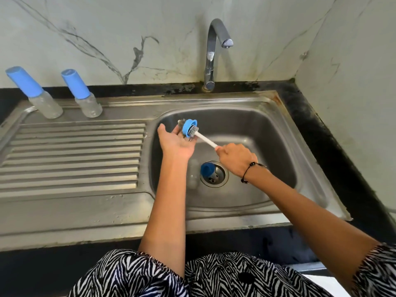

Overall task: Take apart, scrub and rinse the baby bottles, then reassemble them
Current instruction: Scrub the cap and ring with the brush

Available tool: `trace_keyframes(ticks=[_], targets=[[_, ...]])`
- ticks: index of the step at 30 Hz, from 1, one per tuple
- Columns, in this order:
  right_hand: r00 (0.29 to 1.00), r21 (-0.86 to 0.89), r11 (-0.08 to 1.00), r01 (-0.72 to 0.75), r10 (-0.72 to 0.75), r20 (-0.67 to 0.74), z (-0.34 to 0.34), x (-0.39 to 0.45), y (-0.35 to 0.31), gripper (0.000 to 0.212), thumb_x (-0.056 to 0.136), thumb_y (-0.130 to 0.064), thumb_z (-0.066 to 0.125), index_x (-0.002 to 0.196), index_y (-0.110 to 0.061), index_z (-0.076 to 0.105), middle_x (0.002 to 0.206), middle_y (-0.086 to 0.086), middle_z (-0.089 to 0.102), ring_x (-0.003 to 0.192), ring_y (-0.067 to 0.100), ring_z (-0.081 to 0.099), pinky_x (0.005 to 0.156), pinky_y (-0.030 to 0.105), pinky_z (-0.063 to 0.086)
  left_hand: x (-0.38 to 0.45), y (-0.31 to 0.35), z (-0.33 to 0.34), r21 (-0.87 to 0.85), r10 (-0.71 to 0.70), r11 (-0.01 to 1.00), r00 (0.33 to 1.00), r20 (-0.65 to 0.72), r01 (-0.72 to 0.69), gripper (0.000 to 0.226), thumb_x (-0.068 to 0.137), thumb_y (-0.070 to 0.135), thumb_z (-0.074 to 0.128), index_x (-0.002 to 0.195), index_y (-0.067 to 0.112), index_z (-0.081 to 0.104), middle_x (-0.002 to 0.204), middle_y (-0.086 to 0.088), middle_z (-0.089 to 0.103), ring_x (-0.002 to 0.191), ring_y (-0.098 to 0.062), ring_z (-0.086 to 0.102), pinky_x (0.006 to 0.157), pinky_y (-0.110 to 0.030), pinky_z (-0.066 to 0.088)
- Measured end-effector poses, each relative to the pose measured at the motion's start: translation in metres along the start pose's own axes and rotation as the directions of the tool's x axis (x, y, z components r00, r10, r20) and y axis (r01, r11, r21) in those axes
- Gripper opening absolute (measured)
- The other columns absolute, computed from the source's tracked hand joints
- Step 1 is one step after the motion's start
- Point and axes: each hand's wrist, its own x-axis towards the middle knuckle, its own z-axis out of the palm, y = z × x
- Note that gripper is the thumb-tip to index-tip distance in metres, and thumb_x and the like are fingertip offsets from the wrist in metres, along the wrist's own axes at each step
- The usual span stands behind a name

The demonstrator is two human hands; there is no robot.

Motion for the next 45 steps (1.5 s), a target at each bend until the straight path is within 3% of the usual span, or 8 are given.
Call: trace_keyframes(ticks=[4, 8, 16, 21, 25, 33, 39, 45], targets=[[0.986, 0.101, 0.992, 0.080, -0.094, 0.136, 0.001, -0.019, -0.008, 0.041, 0.100, -0.034, 0.029, 0.065, -0.016, 0.043, 0.074, 0.007, 0.049, 0.068, 0.024, 0.045, 0.061, 0.029, 0.034, 0.005, 0.006, -0.018, -0.130, 0.013, 0.991, 0.999, 0.046, -0.007, 0.068, 0.097, 0.056, 0.017, 0.126, 0.006, 0.052, 0.126, -0.018, 0.060, 0.116, -0.032, 0.057, 0.104, -0.042, 0.036], [0.999, -0.064, 0.997, 0.043, -0.041, 0.034, 0.019, -0.020, -0.004, 0.045, 0.099, -0.042, 0.025, 0.097, -0.013, 0.060, 0.102, 0.012, 0.061, 0.093, 0.033, 0.057, 0.073, 0.033, 0.039, 0.000, -0.001, -0.011, -0.159, 0.016, 0.987, 0.999, 0.044, -0.009, 0.067, 0.097, 0.053, 0.017, 0.087, 0.003, 0.061, 0.061, -0.006, 0.059, 0.056, -0.019, 0.057, 0.072, -0.029, 0.049], [0.998, -0.085, 0.995, -0.049, 0.045, -0.044, 0.006, 0.009, 0.003, 0.043, 0.099, -0.041, 0.026, 0.088, -0.013, 0.057, 0.089, 0.008, 0.058, 0.081, 0.028, 0.051, 0.071, 0.033, 0.040, 0.002, -0.002, 0.008, 0.040, -0.049, 0.998, 0.997, -0.061, 0.051, 0.056, 0.099, 0.040, 0.037, 0.144, 0.008, 0.031, 0.141, -0.021, 0.041, 0.130, -0.032, 0.043, 0.111, -0.040, 0.028], [0.992, 0.029, 0.997, 0.072, -0.074, 0.099, 0.011, -0.006, -0.007, 0.044, 0.099, -0.040, 0.028, 0.065, -0.016, 0.041, 0.068, 0.003, 0.046, 0.069, 0.026, 0.046, 0.056, 0.029, 0.031, 0.010, 0.006, -0.012, 0.048, 0.049, 0.998, 0.997, -0.062, -0.046, 0.031, 0.096, 0.044, 0.036, 0.088, 0.019, 0.052, 0.093, -0.008, 0.056, 0.080, -0.026, 0.058, 0.079, -0.032, 0.043], [0.998, -0.055, 0.998, 0.042, -0.040, 0.052, 0.021, -0.014, -0.010, 0.044, 0.099, -0.043, 0.026, 0.091, -0.012, 0.057, 0.100, 0.013, 0.062, 0.089, 0.032, 0.055, 0.072, 0.031, 0.038, 0.005, -0.003, -0.012, -0.062, 0.077, 0.995, 0.997, -0.004, -0.077, 0.025, 0.094, 0.031, 0.054, 0.084, 0.007, 0.052, 0.078, -0.009, 0.057, 0.063, -0.018, 0.059, 0.064, -0.027, 0.055], [0.959, -0.396, 0.902, 0.172, -0.246, -0.143, -0.003, -0.035, -0.015, 0.033, 0.100, -0.034, 0.028, 0.102, -0.015, 0.055, 0.098, 0.011, 0.065, 0.088, 0.035, 0.060, 0.063, 0.033, 0.036, 0.012, -0.010, -0.020, 0.378, 0.426, 0.859, 0.892, -0.152, -0.346, 0.016, 0.085, -0.001, 0.051, 0.073, 0.009, 0.048, 0.064, -0.008, 0.047, 0.043, -0.017, 0.050, 0.043, -0.025, 0.044], [0.875, -0.622, 0.753, 0.217, -0.432, -0.218, -0.002, -0.052, -0.023, 0.006, 0.068, -0.015, 0.067, 0.068, -0.012, 0.062, 0.053, 0.003, 0.057, 0.038, 0.026, 0.053, 0.039, 0.021, 0.020, 0.016, -0.003, -0.027, 0.267, 0.331, 0.927, 0.909, -0.252, -0.264, 0.020, 0.082, -0.003, 0.043, 0.064, 0.005, 0.048, 0.062, -0.012, 0.044, 0.035, -0.020, 0.042, 0.036, -0.018, 0.036], [0.787, -0.665, 0.683, 0.302, -0.573, -0.231, 0.006, -0.056, -0.020, 0.043, 0.068, -0.011, 0.034, 0.087, -0.007, 0.072, 0.055, 0.002, 0.056, 0.039, 0.021, 0.049, 0.035, 0.020, 0.028, 0.018, 0.011, -0.030, 0.041, 0.160, 0.987, 0.952, -0.261, -0.154, 0.025, 0.092, 0.004, 0.031, 0.070, 0.005, 0.043, 0.072, -0.009, 0.042, 0.052, -0.019, 0.040, 0.037, -0.016, 0.042]])
